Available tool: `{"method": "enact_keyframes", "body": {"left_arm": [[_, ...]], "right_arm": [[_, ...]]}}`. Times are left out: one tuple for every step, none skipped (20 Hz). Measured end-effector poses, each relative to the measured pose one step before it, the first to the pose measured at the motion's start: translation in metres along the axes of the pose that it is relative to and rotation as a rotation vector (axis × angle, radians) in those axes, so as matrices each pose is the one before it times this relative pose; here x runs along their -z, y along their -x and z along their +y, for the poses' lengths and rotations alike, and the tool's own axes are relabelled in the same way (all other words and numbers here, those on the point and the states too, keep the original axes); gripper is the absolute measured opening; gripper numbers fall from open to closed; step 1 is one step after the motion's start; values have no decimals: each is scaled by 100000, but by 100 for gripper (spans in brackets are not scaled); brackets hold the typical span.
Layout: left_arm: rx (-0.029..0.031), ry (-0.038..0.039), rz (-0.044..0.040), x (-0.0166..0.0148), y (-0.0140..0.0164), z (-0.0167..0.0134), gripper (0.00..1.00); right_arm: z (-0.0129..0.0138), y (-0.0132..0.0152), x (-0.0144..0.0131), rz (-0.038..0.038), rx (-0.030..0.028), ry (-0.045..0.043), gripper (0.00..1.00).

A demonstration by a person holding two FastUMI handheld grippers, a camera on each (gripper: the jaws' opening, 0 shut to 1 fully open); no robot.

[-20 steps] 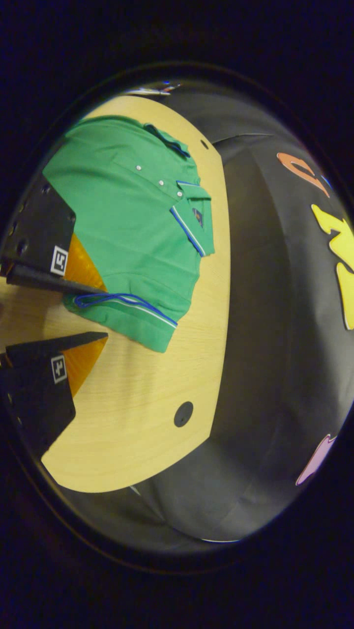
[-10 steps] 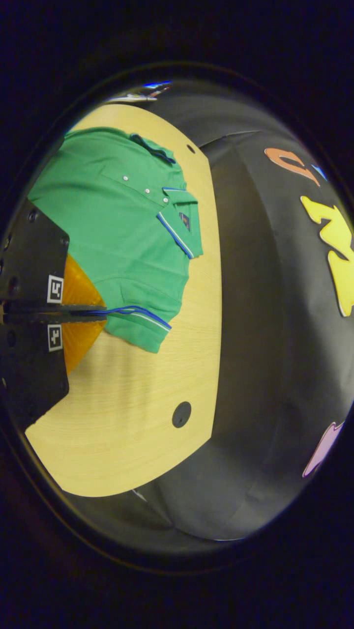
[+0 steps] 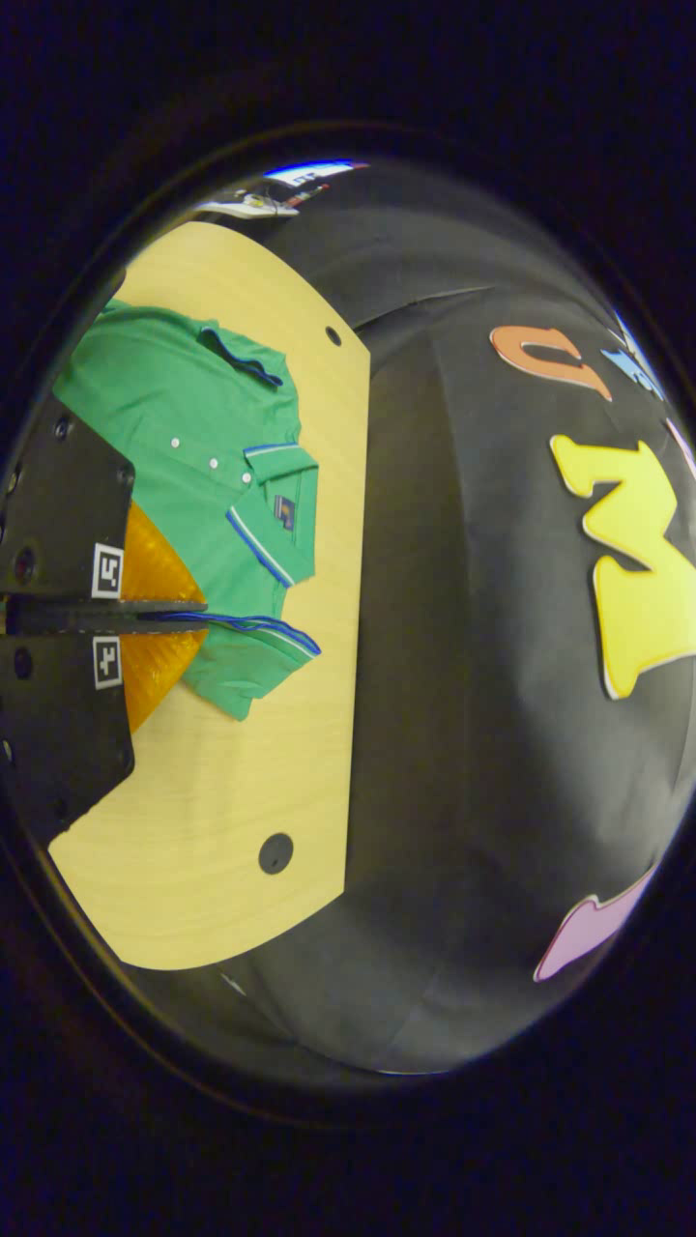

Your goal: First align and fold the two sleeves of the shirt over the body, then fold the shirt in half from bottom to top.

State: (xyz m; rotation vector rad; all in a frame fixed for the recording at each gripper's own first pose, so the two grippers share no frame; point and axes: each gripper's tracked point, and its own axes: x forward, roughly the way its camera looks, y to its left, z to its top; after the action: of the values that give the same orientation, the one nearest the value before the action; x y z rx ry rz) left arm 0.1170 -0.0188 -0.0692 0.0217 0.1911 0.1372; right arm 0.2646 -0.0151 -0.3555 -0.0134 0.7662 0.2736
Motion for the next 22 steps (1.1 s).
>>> {"method": "enact_keyframes", "body": {"left_arm": [[-1142, 370, 194, -47, 397, 478, 100], [-1366, 385, -106, -47, 274, 733, 100], [-1548, 305, 8, 155, 169, 822, 100], [-1537, 143, 388, 113, 82, 734, 100], [-1657, -53, 519, 234, 99, 722, 100], [-1569, -58, 552, 210, 139, 724, 100], [-1305, 223, 198, 36, 171, 645, 100], [-745, 299, 700, 117, 32, 466, 100], [-1123, 54, 607, 242, 182, 451, 100], [-824, -8, 379, 143, 68, 402, 100], [-716, -45, 12, -71, 100, 397, 100], [-241, -105, 0, -88, 131, 124, 100], [-66, 51, -180, 42, -74, -19, 100], [539, 81, 42, 12, -49, -84, 100], [889, -58, -393, 157, -8, -83, 100], [1115, -26, -361, 136, -192, -84, 100], [606, -279, 747, 653, -301, -90, 100], [339, -368, 819, 601, -232, 6, 100], [658, -42, 711, 534, -342, -9, 100], [1208, -6, 440, 512, -352, -191, 100], [1836, 201, 295, 588, -218, -424, 100], [3568, 717, -433, 397, -298, -789, 100]], "right_arm": [[1279, -283, 171, 787, -1615, 922, 0], [1215, -437, 108, 838, -1314, 1049, 0], [968, -424, 207, 935, -1174, 1144, 0], [636, -460, 262, 901, 31, 1766, 0], [506, -373, -30, 336, 219, 1183, 0], [790, -274, 64, 679, -506, -58, 0], [669, -355, 91, 747, -355, 78, 0], [427, -375, 310, 715, 46, 485, 0], [510, -310, 104, 724, -246, -337, 0], [669, -251, 122, 484, -796, -953, 0], [564, -14, 131, 478, -1146, -726, 0], [466, -18, -68, 3, -1070, -347, 1], [523, 55, -160, -402, -1352, -106, 13], [249, 411, -364, -865, -615, 403, 21], [265, 553, -344, -1801, -477, 585, 31], [-26, 1068, -867, -3134, 431, 1222, 52], [-364, 710, -869, -3892, 1207, 938, 73], [-153, 898, -483, -3053, 926, 768, 94], [-295, 1562, -949, -2447, 1103, 45, 98], [-326, 1260, -639, -2196, 1292, -596, 97], [-222, 1338, -380, -1797, 1320, -822, 96], [-302, 1331, -240, -1046, 1704, -929, 96]]}}
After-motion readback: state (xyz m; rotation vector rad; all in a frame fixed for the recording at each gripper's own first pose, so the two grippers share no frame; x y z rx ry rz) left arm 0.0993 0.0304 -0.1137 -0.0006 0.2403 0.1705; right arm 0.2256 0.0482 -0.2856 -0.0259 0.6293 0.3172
